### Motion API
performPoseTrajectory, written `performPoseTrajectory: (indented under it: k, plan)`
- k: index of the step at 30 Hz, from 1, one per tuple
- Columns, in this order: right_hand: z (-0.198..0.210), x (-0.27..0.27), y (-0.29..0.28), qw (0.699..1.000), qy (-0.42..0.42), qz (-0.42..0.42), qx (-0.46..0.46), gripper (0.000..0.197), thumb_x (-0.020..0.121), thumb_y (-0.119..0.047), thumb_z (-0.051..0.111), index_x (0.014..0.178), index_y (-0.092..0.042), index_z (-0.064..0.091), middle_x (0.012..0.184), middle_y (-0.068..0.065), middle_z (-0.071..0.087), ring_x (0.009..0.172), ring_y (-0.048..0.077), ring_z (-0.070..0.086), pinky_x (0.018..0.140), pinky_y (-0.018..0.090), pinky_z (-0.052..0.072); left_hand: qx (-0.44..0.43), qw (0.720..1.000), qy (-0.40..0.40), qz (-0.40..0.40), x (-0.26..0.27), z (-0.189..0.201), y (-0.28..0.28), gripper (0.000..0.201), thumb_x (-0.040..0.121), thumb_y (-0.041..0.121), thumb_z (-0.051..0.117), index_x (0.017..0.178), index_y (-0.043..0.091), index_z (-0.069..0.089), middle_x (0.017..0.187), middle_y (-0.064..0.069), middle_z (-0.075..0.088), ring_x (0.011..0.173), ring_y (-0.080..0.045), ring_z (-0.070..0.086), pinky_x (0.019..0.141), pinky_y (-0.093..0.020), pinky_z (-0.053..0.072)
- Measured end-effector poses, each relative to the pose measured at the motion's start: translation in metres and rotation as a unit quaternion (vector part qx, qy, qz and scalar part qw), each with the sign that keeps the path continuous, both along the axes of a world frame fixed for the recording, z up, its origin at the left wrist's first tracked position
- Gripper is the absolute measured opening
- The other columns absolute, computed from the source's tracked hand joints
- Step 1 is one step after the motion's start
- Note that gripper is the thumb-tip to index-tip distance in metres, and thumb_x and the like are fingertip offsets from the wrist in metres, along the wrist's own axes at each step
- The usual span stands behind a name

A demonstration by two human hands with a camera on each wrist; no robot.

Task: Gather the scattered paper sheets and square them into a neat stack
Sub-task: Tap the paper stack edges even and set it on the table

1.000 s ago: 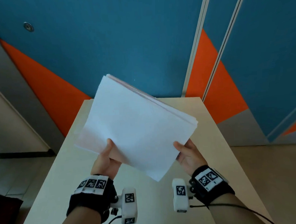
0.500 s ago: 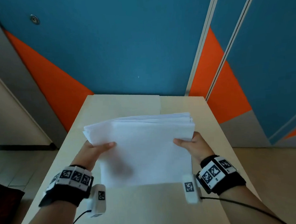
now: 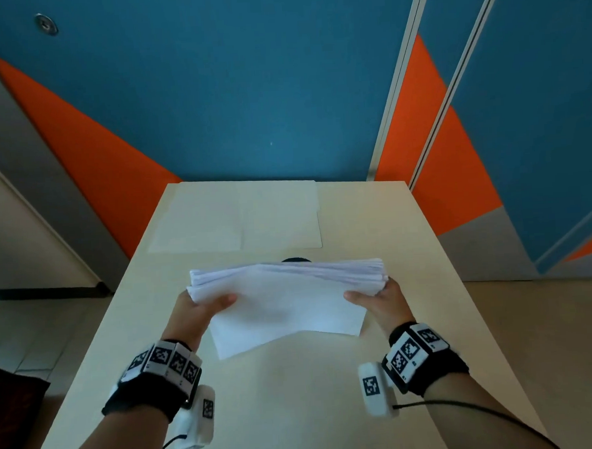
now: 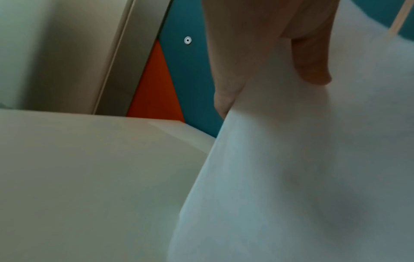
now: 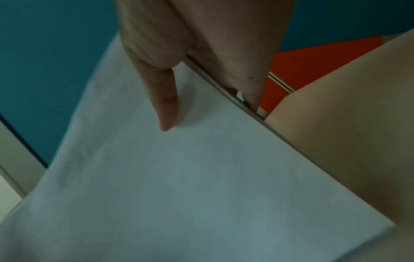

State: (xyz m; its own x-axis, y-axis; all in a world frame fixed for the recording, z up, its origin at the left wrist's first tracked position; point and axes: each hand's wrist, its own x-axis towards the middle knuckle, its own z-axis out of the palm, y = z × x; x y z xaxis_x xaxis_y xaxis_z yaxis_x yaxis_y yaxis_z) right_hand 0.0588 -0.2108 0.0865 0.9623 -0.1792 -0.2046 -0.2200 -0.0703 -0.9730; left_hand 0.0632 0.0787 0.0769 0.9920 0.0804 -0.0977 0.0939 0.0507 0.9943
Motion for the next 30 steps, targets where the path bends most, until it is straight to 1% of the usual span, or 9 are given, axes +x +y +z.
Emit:
performPoseTrajectory:
  k: [2, 7, 11, 14, 16, 18, 22, 26, 30]
  plan:
    - [0.000, -0.003, 0.002, 0.999, -0.022, 0.000, 0.032, 0.038, 0.071, 0.007, 0.073, 0.102, -0.012, 0.062, 0.093, 0.002, 0.067, 0.076, -0.002, 0.068, 0.067, 0.009, 0.051, -0.001, 1.000, -0.001, 0.006, 0.002, -0.003, 0.000, 0.064, 0.045, 0.031, 0.077, 0.102, 0.005, 0.068, 0.099, -0.011, 0.073, 0.091, -0.025, 0.068, 0.074, -0.031, 0.052]
    - [0.021, -0.005, 0.011, 0.991, -0.073, -0.034, 0.107, 0.040, 0.078, -0.041, 0.059, 0.111, -0.018, 0.057, 0.102, -0.013, 0.058, 0.092, -0.008, 0.052, 0.077, 0.017, 0.039, -0.005, 0.999, -0.032, 0.017, 0.009, -0.002, -0.001, 0.066, 0.048, 0.035, 0.078, 0.107, 0.007, 0.065, 0.102, -0.011, 0.071, 0.090, -0.022, 0.068, 0.075, -0.031, 0.051]
    - [0.022, 0.002, 0.016, 0.987, -0.085, -0.083, 0.112, 0.014, 0.087, -0.033, 0.057, 0.095, -0.023, 0.061, 0.094, -0.017, 0.057, 0.086, -0.014, 0.049, 0.078, 0.013, 0.036, -0.055, 0.993, -0.058, 0.088, 0.007, 0.010, -0.012, 0.047, 0.056, 0.051, 0.067, 0.097, 0.030, 0.057, 0.090, 0.005, 0.061, 0.087, -0.016, 0.060, 0.079, -0.023, 0.047]
    - [0.016, 0.005, 0.020, 0.981, -0.105, -0.125, 0.104, 0.008, 0.085, -0.019, 0.063, 0.078, -0.023, 0.060, 0.080, -0.010, 0.057, 0.073, -0.006, 0.054, 0.071, 0.015, 0.038, -0.093, 0.985, -0.028, 0.145, 0.010, 0.007, -0.019, 0.058, 0.081, 0.049, 0.057, 0.127, 0.015, 0.050, 0.116, 0.002, 0.056, 0.120, -0.020, 0.048, 0.104, -0.031, 0.035]
    - [0.013, 0.007, 0.021, 0.978, -0.111, -0.147, 0.097, 0.012, 0.083, -0.012, 0.064, 0.075, -0.021, 0.060, 0.076, -0.009, 0.057, 0.063, -0.011, 0.054, 0.070, 0.018, 0.038, -0.090, 0.985, -0.027, 0.146, 0.013, 0.006, -0.020, 0.077, 0.076, 0.054, 0.060, 0.132, 0.003, 0.047, 0.114, -0.007, 0.059, 0.123, -0.032, 0.052, 0.109, -0.043, 0.036]
    - [0.011, 0.009, 0.023, 0.974, -0.118, -0.167, 0.101, 0.018, 0.084, -0.009, 0.061, 0.071, -0.021, 0.060, 0.074, -0.009, 0.056, 0.059, -0.014, 0.053, 0.071, 0.017, 0.038, -0.070, 0.986, -0.037, 0.147, 0.013, 0.005, -0.019, 0.084, 0.064, 0.057, 0.065, 0.126, 0.001, 0.052, 0.091, -0.005, 0.067, 0.106, -0.034, 0.062, 0.103, -0.049, 0.042]
    - [0.008, 0.014, 0.024, 0.966, -0.146, -0.206, 0.058, 0.037, 0.091, -0.031, 0.054, 0.058, -0.016, 0.046, 0.060, -0.001, 0.039, 0.055, 0.009, 0.040, 0.057, 0.020, 0.035, 0.000, 0.993, -0.064, 0.097, 0.013, 0.004, -0.016, 0.026, 0.064, 0.035, 0.070, 0.086, 0.024, 0.061, 0.070, 0.011, 0.069, 0.072, -0.010, 0.065, 0.074, -0.027, 0.052]
    - [0.006, 0.021, 0.023, 0.955, -0.176, -0.239, 0.004, 0.054, 0.092, -0.030, 0.052, 0.048, -0.016, 0.024, 0.045, -0.010, 0.022, 0.044, 0.005, 0.020, 0.047, 0.022, 0.020, 0.048, 0.997, -0.050, 0.034, 0.015, 0.001, -0.008, 0.033, 0.070, 0.005, 0.076, 0.095, 0.019, 0.059, 0.077, 0.007, 0.068, 0.065, 0.000, 0.065, 0.066, -0.017, 0.052]
    - [0.007, 0.026, 0.021, 0.952, -0.168, -0.256, 0.007, 0.056, 0.091, -0.030, 0.054, 0.047, -0.016, 0.023, 0.035, -0.009, 0.022, 0.041, 0.005, 0.020, 0.044, 0.018, 0.020, 0.032, 0.999, -0.029, 0.000, 0.013, 0.001, -0.004, 0.012, 0.082, -0.004, 0.061, 0.087, 0.006, 0.065, 0.066, 0.010, 0.073, 0.064, 0.001, 0.067, 0.063, -0.012, 0.052]
